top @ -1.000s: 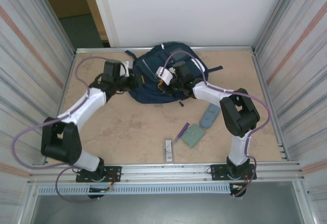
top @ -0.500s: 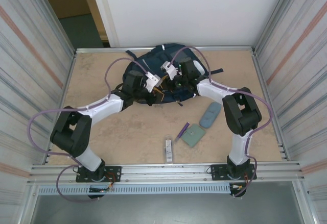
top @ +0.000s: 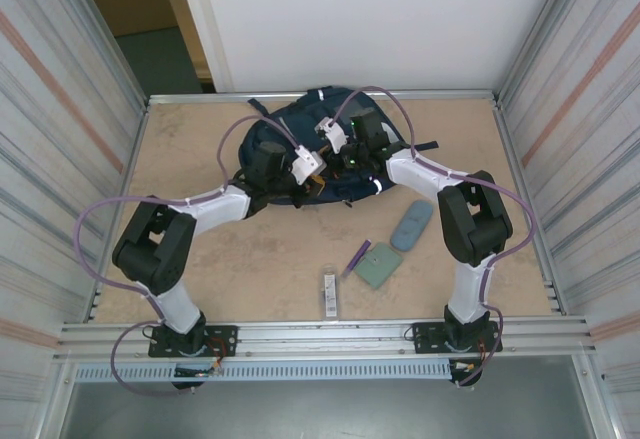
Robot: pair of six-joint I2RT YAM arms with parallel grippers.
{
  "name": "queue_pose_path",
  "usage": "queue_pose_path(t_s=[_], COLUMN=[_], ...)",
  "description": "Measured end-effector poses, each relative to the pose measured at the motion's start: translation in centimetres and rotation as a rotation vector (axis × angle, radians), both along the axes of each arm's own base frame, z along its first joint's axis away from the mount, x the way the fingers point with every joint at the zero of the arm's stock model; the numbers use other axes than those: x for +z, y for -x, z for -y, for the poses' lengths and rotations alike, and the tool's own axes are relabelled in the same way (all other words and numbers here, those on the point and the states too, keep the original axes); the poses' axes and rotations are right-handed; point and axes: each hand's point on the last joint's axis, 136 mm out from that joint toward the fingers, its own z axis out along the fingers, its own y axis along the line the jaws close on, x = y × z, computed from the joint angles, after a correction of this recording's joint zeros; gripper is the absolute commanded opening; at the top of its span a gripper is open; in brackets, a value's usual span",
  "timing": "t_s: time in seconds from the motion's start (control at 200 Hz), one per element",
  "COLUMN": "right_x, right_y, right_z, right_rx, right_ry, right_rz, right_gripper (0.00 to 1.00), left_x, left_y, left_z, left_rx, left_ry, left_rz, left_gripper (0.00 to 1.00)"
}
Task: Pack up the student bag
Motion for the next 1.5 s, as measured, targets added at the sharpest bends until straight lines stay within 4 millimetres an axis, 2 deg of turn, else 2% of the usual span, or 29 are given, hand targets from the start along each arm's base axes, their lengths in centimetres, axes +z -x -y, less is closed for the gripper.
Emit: queue_pose_path(t_s=[0.105, 0.286, 0.466, 0.631, 0.772, 0.837, 0.872, 0.957, 1.072, 1.137, 1.283, 1.498], right_x=[-0.2, -0.4, -0.7, -1.3, -1.6, -1.5, -1.4, -1.3, -1.0, -1.0, -0.9, -0.4], right_y=[0.2, 0.3, 0.5, 0.7, 0.8, 0.7, 0.7, 0.6, 0.7, 0.8, 1.1, 1.1], right_z=[0.0, 0.0, 0.1, 0.7, 1.4, 1.7, 1.8, 1.9, 1.8, 1.7, 1.3, 1.1], right_rx=[-0.001, 0.002, 0.017, 0.052, 0.071, 0.072, 0.071, 0.067, 0.062, 0.061, 0.059, 0.041], right_ry=[0.008, 0.018, 0.033, 0.078, 0.107, 0.11, 0.109, 0.105, 0.093, 0.09, 0.081, 0.056], right_rz=[-0.009, -0.01, 0.0, 0.027, 0.047, 0.051, 0.05, 0.05, 0.039, 0.034, 0.015, -0.003], right_gripper=[0.0, 0.0, 0.0, 0.0, 0.0, 0.0, 0.0, 0.0, 0.0, 0.0, 0.0, 0.0], left_x=[-0.7, -1.2, -1.6, -1.2, -0.3, -0.1, 0.0, 0.2, 0.1, -0.3, -0.6, -0.7], left_y=[-0.6, -1.0, 0.0, 0.6, 0.2, 0.2, 0.3, 1.3, 3.4, 3.9, 2.3, 0.8], left_z=[-0.3, -0.5, -0.9, -2.6, -5.2, -5.8, -5.7, -4.4, -1.4, 0.1, 0.9, 0.4], left_rx=[0.041, 0.071, 0.067, 0.106, 0.181, 0.178, 0.162, 0.088, -0.033, -0.075, -0.038, 0.043], left_ry=[-0.016, -0.015, 0.0, -0.001, 0.042, 0.069, 0.079, 0.083, 0.052, 0.024, -0.038, -0.082], left_rz=[0.029, 0.077, 0.092, 0.09, 0.088, 0.088, 0.084, 0.106, 0.156, 0.169, 0.22, 0.267], left_gripper=[0.0, 0.0, 0.0, 0.0, 0.0, 0.24, 0.31, 0.37, 0.34, 0.3, 0.21, 0.21])
